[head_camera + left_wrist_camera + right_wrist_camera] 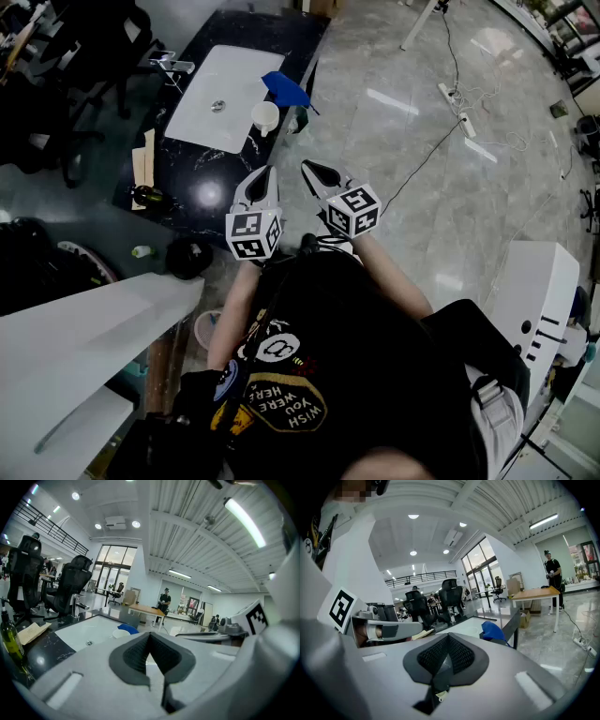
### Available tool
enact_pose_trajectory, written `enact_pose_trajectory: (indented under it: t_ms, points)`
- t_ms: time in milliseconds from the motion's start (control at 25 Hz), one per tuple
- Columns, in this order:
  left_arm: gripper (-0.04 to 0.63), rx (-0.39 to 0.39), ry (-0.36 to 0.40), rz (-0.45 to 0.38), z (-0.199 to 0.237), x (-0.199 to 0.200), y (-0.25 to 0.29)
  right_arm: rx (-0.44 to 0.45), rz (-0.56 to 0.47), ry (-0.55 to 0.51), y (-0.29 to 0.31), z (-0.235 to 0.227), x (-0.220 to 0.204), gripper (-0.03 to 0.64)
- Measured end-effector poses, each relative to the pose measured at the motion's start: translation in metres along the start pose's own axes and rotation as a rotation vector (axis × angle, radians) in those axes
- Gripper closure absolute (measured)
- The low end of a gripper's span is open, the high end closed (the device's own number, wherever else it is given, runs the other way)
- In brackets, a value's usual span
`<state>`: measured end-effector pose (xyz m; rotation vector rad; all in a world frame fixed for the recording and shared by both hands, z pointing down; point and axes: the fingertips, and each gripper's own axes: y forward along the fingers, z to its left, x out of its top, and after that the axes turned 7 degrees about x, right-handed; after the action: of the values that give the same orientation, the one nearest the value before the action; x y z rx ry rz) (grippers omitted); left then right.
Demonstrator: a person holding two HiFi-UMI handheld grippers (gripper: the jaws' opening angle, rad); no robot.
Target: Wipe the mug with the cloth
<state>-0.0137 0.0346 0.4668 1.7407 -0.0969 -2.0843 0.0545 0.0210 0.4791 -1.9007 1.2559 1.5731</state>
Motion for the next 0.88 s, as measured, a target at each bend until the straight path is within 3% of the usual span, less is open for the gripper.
enact_pose_trajectory:
  t_ms: [880]
  points:
    - [0.591,-0.014,-0.030,0.046,0.032,-0.013,0.006,-0.041,0.032,-0.047,0.025,0.005,-0.010,0.615]
